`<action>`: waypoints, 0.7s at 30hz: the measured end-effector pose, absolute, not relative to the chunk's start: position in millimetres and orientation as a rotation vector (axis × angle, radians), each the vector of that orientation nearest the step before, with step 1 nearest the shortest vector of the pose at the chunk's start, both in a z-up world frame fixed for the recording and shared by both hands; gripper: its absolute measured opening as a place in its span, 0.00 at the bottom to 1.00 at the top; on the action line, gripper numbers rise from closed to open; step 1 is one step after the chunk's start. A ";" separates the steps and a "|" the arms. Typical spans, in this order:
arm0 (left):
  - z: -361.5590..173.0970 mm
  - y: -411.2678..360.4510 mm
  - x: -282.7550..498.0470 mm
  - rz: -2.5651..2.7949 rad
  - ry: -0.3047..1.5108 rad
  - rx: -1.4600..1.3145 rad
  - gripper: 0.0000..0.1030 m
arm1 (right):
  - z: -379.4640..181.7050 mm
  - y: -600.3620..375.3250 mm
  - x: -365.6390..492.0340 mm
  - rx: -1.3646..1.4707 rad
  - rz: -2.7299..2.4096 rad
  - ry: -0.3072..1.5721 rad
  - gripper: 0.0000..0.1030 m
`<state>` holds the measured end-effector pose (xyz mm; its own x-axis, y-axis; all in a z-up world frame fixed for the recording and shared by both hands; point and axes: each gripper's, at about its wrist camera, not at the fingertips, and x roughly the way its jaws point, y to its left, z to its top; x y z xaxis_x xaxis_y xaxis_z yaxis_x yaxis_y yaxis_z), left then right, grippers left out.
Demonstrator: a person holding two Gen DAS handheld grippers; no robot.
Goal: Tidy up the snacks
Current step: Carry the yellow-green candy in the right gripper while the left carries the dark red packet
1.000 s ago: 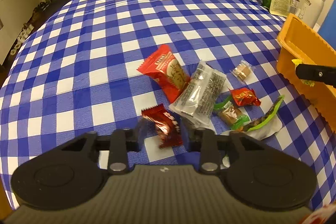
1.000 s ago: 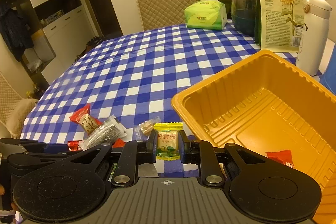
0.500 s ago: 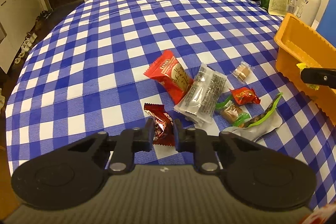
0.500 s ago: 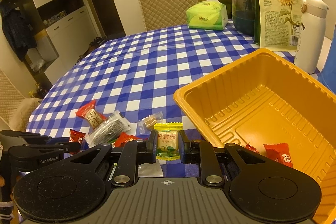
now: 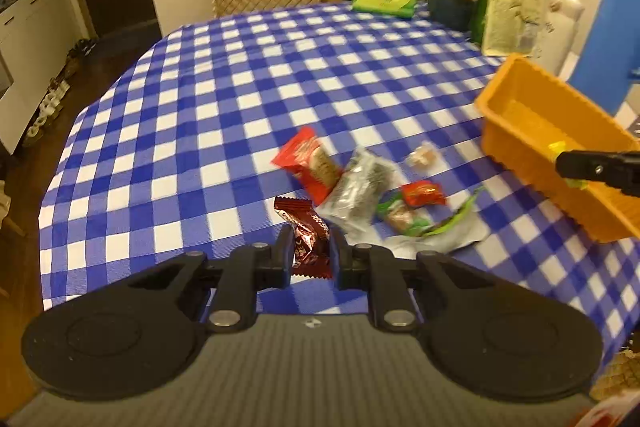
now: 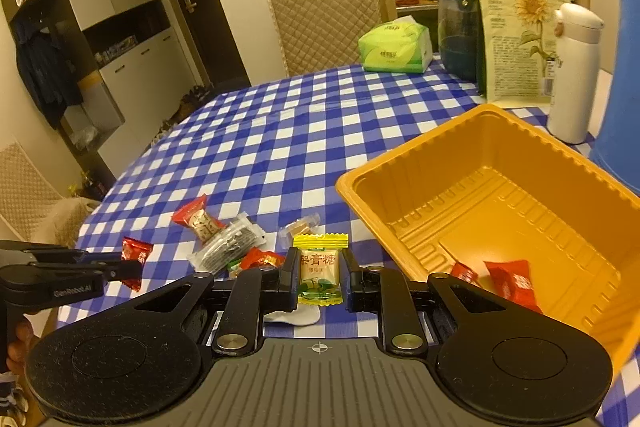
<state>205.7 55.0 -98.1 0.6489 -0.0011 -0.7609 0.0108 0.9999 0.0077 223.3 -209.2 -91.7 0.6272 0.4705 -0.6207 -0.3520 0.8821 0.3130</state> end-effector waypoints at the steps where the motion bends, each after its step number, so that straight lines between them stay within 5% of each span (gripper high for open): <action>1: -93.2 51.6 202.8 -0.021 0.856 0.012 0.16 | -89.7 -212.9 219.5 0.171 0.472 0.754 0.20; 21: -37.0 -80.8 204.1 -0.372 0.745 0.105 0.16 | -51.2 -296.7 176.4 0.226 0.309 0.721 0.20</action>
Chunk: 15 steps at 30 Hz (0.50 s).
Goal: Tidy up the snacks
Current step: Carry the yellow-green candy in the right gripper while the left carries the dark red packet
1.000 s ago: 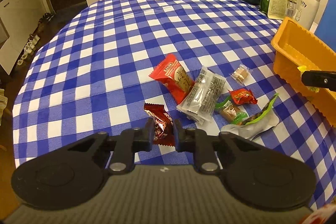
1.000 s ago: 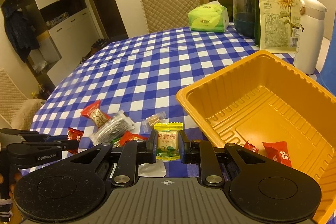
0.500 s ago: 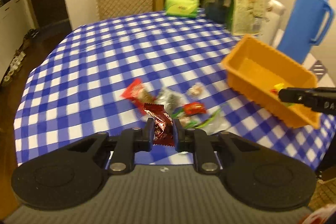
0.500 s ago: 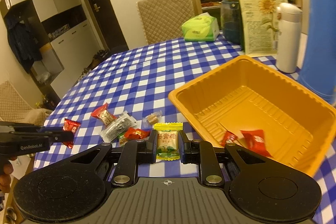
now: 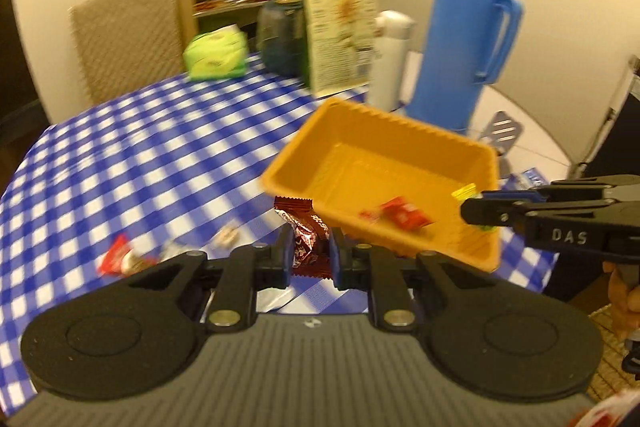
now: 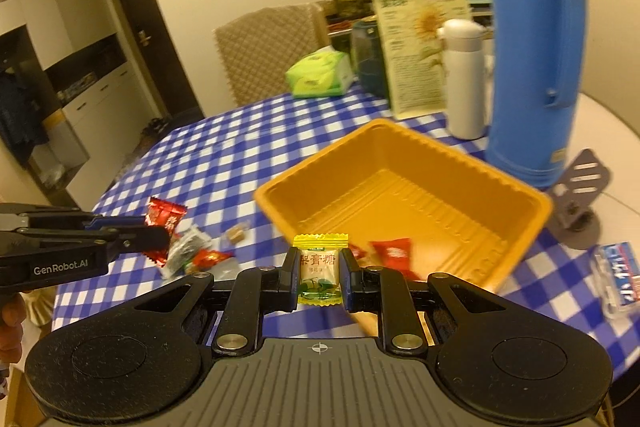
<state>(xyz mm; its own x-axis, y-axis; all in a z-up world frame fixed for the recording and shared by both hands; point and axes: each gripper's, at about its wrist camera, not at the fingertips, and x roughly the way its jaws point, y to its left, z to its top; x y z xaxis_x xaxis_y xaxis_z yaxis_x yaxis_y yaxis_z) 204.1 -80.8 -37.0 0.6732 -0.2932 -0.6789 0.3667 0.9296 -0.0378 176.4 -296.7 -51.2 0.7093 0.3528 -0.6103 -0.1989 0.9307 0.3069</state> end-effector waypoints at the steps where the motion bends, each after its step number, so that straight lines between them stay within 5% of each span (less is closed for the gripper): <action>1: -35.9 -88.2 206.4 -0.387 0.739 0.109 0.16 | -49.7 -301.2 175.9 0.226 0.299 0.718 0.20; 15: -28.9 -160.4 243.8 -0.488 0.698 0.161 0.16 | -46.7 -345.1 195.6 0.207 0.230 0.688 0.20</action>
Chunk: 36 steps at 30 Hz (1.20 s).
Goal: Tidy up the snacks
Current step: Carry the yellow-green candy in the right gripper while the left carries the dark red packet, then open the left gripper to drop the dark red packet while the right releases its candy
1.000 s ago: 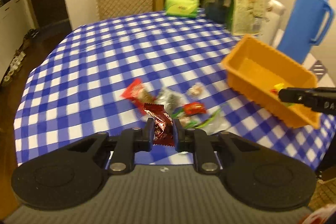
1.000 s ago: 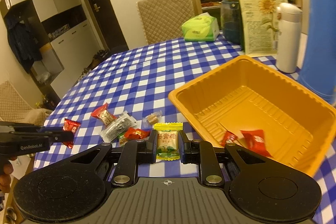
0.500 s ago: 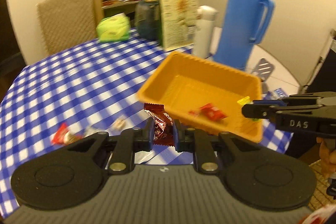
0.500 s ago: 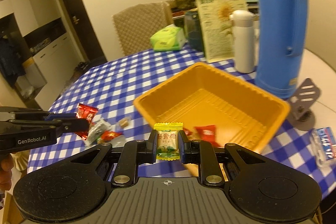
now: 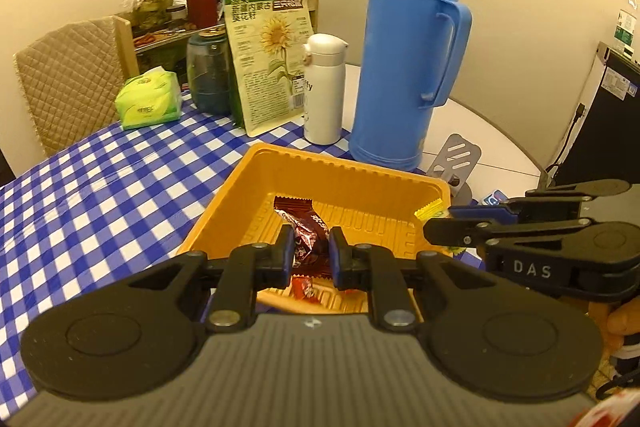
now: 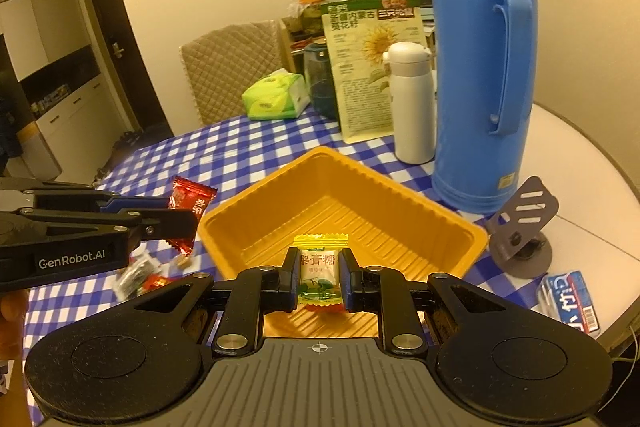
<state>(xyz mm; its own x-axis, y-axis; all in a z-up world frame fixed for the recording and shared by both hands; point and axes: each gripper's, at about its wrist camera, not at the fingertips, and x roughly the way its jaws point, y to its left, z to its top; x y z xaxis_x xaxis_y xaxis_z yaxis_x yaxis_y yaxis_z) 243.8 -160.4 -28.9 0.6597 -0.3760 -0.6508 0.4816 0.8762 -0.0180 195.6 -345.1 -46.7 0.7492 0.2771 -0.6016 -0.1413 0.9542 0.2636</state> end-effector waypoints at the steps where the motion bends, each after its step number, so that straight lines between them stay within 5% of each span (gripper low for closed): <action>1: -30.0 -162.9 246.8 -0.488 0.699 0.166 0.16 | -48.1 -347.0 198.5 0.206 0.227 0.688 0.20; 30: -90.6 -207.0 344.5 -0.449 0.833 0.234 0.17 | -90.7 -373.0 258.9 0.262 0.156 0.762 0.20; 36: -94.2 -201.0 347.7 -0.444 0.848 0.213 0.28 | -91.4 -375.6 260.5 0.273 0.146 0.761 0.20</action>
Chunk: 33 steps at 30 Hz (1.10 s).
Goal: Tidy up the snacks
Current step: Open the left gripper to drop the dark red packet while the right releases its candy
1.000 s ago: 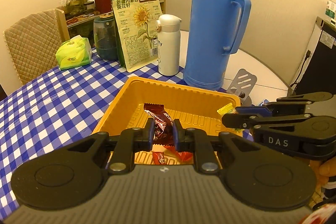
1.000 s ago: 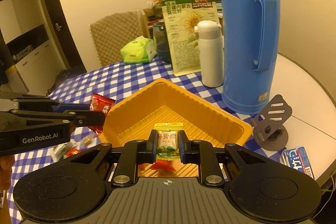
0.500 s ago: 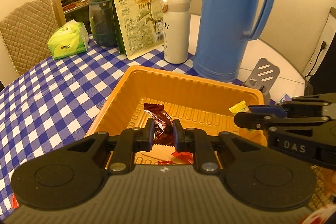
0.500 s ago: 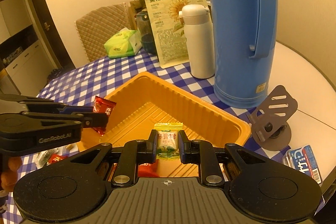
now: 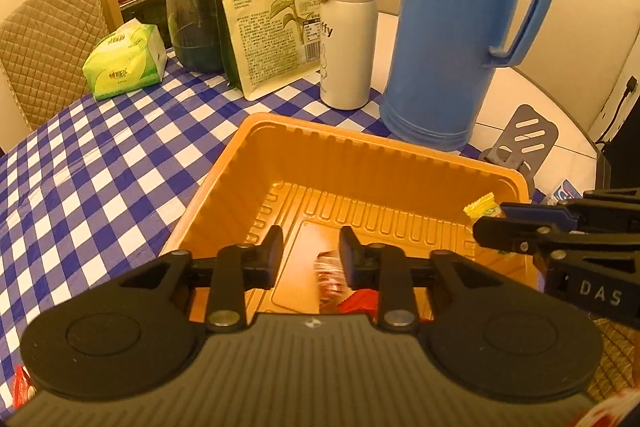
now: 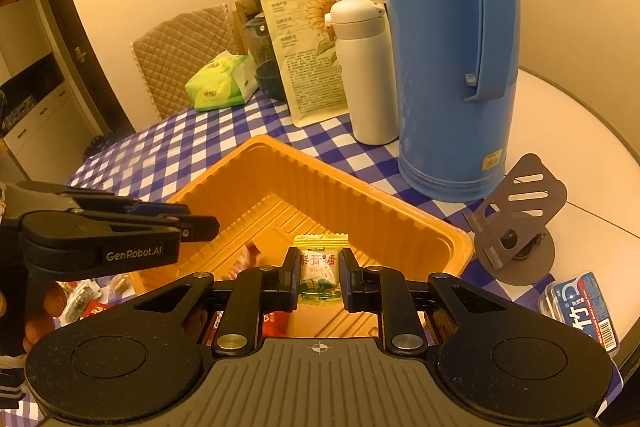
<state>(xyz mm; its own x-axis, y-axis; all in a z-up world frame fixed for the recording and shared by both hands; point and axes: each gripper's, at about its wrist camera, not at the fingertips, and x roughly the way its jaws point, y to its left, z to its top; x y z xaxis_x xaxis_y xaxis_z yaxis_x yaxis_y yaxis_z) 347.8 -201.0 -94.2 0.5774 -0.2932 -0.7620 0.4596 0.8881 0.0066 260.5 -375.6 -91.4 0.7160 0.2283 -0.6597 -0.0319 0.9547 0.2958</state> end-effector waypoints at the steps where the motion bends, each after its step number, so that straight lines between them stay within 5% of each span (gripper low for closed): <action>1: -94.5 -199.2 347.7 -0.442 0.851 0.209 0.29 | -91.4 -376.1 260.5 0.273 0.146 0.762 0.20; 18: -88.2 -172.4 339.5 -0.406 0.860 0.146 0.33 | -99.5 -377.6 278.5 0.293 0.153 0.754 0.20; 22: -86.0 -169.6 338.7 -0.401 0.857 0.130 0.42 | -99.0 -376.1 281.4 0.306 0.163 0.727 0.20; 24: -84.2 -166.4 337.1 -0.400 0.855 0.105 0.50 | -98.9 -375.9 282.1 0.314 0.178 0.734 0.27; 26: -81.6 -163.5 334.2 -0.393 0.847 0.087 0.54 | -97.7 -374.5 278.6 0.306 0.184 0.731 0.64; 27: -80.2 -162.6 332.7 -0.391 0.842 0.083 0.57 | -96.3 -373.1 275.0 0.297 0.178 0.722 0.69; 33: -70.4 -156.1 315.9 -0.356 0.796 0.081 0.71 | -90.1 -368.6 256.6 0.317 0.206 0.719 0.75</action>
